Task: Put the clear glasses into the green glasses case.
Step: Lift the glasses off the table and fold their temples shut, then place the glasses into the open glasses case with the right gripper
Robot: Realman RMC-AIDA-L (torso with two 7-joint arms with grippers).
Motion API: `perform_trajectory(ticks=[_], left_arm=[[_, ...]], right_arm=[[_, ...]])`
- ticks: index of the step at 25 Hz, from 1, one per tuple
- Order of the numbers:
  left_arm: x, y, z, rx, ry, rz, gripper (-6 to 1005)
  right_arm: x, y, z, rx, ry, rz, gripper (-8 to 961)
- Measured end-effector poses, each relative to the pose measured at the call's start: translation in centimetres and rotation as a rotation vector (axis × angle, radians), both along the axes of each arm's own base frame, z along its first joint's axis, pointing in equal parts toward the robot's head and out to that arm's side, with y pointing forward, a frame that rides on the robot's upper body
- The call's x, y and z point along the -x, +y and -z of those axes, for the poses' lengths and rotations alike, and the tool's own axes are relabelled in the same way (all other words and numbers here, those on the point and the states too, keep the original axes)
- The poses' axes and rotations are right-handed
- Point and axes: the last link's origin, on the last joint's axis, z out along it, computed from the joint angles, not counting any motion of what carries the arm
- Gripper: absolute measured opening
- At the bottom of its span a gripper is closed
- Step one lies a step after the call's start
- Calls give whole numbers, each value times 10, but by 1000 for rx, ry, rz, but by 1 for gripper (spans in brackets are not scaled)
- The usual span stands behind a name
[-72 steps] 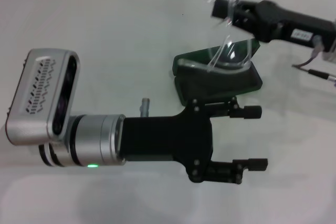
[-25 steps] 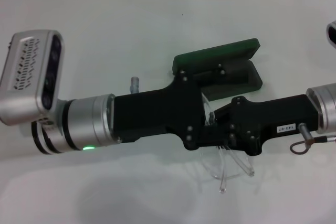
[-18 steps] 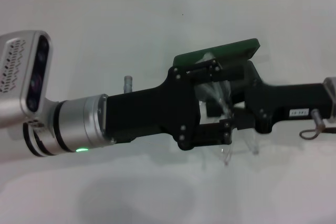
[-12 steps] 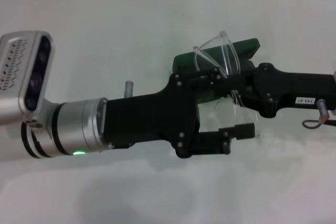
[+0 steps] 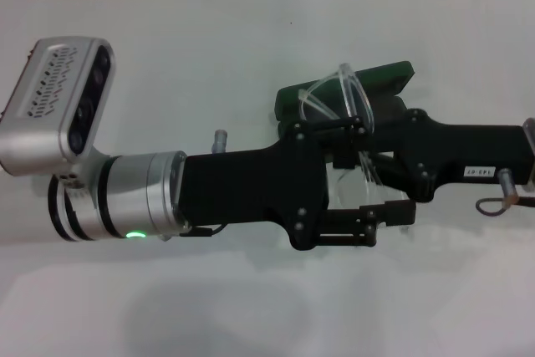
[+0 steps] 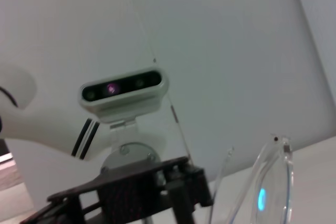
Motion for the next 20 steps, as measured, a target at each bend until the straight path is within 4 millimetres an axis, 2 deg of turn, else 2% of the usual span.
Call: perform_trajectory(ticks=[13, 20], left_arm=[[0, 6, 5, -16, 30, -26, 711], [3, 2, -14, -38, -64, -24, 711]], right_arm=[[3, -6, 0, 40, -35, -72, 118], [-2, 1, -8, -16, -31, -32, 117]])
